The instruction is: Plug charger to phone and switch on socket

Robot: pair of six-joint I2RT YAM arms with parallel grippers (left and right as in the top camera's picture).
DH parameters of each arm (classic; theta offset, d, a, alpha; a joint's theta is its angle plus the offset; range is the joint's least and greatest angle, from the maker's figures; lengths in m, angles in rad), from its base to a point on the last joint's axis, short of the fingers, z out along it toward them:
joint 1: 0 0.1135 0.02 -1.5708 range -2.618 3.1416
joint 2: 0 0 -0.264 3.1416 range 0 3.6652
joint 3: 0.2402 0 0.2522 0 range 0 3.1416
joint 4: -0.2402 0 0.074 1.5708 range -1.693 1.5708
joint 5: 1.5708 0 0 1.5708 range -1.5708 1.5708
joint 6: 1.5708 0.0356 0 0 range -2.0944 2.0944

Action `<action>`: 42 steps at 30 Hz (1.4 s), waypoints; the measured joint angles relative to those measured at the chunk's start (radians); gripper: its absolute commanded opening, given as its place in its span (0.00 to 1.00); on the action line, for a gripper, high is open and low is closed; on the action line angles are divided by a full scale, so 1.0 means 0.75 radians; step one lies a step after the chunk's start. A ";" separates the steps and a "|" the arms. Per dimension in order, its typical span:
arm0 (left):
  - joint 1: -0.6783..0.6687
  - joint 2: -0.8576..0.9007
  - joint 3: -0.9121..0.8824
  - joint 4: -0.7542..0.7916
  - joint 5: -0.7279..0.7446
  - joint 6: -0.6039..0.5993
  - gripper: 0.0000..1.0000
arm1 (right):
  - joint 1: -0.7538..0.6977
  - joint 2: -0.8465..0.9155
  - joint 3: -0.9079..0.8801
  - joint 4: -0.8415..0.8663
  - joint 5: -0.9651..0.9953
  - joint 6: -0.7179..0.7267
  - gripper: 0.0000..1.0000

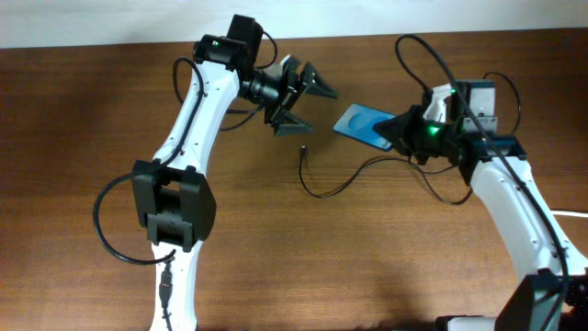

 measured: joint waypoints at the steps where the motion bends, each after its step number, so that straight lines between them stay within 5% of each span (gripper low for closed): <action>1: 0.000 0.000 0.000 0.006 0.066 0.071 0.92 | -0.011 -0.018 0.000 0.001 -0.003 -0.007 0.04; 11: 0.018 0.000 0.005 -0.129 0.512 0.625 0.92 | -0.025 -0.462 0.001 0.012 0.124 -0.038 0.04; 14: 0.061 -0.001 0.010 -0.495 0.515 0.876 0.95 | -0.017 -0.482 0.001 0.025 0.153 -0.036 0.04; 19: 0.153 -0.009 0.004 -0.526 0.452 1.070 0.96 | 0.046 -0.453 0.000 0.090 0.189 -0.020 0.04; 33: 0.155 -0.070 -0.001 -0.496 0.553 1.129 0.95 | 0.390 -0.157 0.000 0.611 0.431 0.402 0.04; 42: 0.159 -0.070 -0.011 -0.071 0.529 0.804 0.83 | 0.608 0.003 0.001 0.789 0.827 0.736 0.04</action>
